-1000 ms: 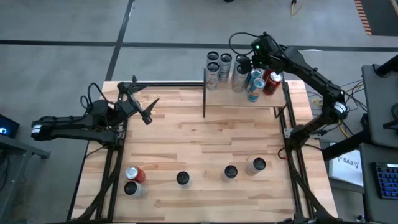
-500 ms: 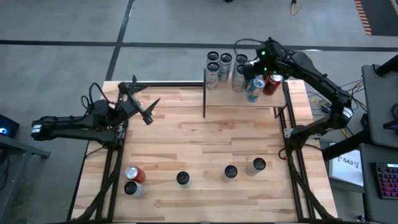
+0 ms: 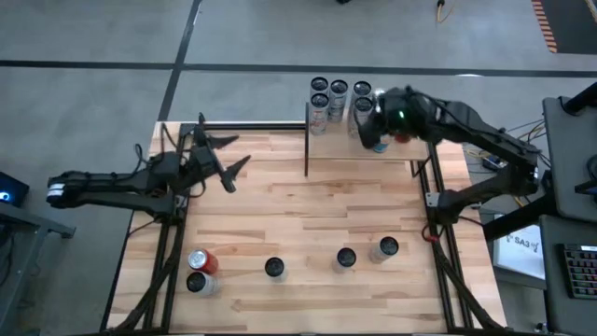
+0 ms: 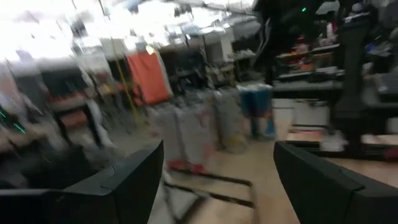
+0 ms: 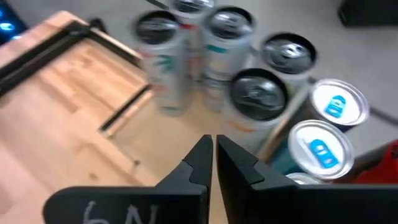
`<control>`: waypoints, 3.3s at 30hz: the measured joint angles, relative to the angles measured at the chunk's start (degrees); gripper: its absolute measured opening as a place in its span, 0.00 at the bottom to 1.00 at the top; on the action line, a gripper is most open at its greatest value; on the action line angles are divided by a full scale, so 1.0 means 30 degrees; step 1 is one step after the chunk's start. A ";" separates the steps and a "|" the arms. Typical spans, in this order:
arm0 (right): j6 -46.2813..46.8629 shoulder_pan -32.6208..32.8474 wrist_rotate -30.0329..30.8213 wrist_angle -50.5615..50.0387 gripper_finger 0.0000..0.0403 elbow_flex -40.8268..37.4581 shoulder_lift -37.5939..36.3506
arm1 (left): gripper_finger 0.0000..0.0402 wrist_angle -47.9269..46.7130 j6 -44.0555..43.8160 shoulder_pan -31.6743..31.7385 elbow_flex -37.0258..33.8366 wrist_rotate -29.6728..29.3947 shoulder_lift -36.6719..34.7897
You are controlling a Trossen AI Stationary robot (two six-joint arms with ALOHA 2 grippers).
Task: Place canned beverage on shelf
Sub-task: Put the red black soda can on the shelf aligned with the red white soda cans
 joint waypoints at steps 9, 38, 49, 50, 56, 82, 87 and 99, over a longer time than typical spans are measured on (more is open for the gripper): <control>0.1749 0.7874 0.3449 0.0006 0.03 -0.0687 -0.0505 | 0.72 0.0411 -0.5986 -0.2261 -0.0007 0.4791 0.1383; 0.7724 1.7861 -0.3440 0.1317 0.03 -0.0911 0.6931 | 0.72 0.6545 -1.0908 -1.4391 0.0611 0.0327 0.8537; 0.2644 1.8110 -0.1570 0.6617 0.03 -0.0911 0.8433 | 0.72 -1.5555 -1.9328 -1.6527 1.0001 -0.2082 1.1700; 0.2644 1.8110 -0.1572 0.6572 0.03 -0.0911 0.8433 | 0.72 -1.8319 -2.1277 -1.6543 1.1022 -0.1929 1.2187; 0.2964 1.8124 -0.1555 0.6448 0.03 -0.0911 0.8353 | 0.72 -3.0543 -3.0539 -1.7048 1.5112 0.3370 1.5747; 0.1767 1.8205 -0.2135 0.6295 0.03 -0.0911 0.8535 | 0.72 -3.5857 -3.7858 -1.7956 1.5514 0.6359 1.6738; 0.1939 1.8212 -0.2593 0.6297 0.03 -0.0911 0.8535 | 0.72 -3.5636 -3.8337 -1.8043 1.4567 0.6899 1.6738; 0.1755 1.8212 -0.2720 0.6288 0.03 -0.0911 0.8535 | 0.72 -3.3591 -3.8389 -1.8073 1.3780 0.5384 1.6640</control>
